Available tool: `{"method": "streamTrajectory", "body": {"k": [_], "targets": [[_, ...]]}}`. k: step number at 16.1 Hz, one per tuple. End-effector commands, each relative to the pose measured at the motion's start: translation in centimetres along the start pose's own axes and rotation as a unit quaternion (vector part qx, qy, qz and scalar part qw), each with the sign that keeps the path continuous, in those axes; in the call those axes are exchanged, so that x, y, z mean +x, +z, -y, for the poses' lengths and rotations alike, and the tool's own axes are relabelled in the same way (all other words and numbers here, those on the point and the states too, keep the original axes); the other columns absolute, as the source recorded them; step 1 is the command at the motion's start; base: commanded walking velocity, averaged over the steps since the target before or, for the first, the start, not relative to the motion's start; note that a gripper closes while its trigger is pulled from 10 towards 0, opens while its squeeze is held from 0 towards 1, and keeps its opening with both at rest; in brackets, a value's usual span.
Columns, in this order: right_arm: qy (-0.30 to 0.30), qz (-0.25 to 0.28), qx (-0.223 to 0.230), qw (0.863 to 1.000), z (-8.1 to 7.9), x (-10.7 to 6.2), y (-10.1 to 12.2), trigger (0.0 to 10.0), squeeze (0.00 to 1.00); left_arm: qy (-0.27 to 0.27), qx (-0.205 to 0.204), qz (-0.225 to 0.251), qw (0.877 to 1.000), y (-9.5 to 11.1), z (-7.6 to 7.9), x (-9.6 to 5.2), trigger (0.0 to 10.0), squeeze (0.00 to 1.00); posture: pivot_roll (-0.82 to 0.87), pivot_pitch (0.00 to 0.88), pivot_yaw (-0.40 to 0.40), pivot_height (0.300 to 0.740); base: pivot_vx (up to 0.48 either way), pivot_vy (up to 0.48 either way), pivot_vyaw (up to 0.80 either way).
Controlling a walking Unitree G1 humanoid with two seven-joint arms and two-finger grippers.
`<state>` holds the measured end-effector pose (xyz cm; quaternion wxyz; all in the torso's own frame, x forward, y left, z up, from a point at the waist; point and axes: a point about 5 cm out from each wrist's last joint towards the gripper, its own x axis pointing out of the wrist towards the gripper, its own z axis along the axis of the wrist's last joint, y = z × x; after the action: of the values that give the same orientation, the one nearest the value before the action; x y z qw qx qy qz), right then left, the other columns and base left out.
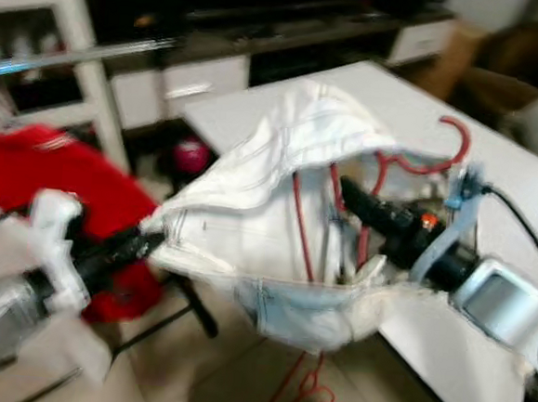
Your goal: Hang hanger
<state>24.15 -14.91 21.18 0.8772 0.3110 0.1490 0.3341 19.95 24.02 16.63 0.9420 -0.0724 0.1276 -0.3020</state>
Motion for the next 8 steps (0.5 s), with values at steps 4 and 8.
{"method": "streamTrajectory", "body": {"k": [4, 8], "targets": [[0.005, -0.006, -0.008, 1.000, -0.3, -1.5, 0.3, 10.0, 0.00, -0.086, -0.040, 0.009, 0.995, 0.9, 1.5, -1.7, 10.0, 1.00, -0.09, 0.000, -0.057, 0.740, 0.000, 0.000, 0.80], [-0.007, -0.020, -0.009, 1.000, -0.2, -2.3, 0.0, 10.0, 0.00, -0.083, -0.078, 0.153, 0.982, 4.5, 0.5, -3.2, 10.0, 1.00, -0.09, 0.000, -0.070, 0.740, 0.000, 0.000, 0.80]]}}
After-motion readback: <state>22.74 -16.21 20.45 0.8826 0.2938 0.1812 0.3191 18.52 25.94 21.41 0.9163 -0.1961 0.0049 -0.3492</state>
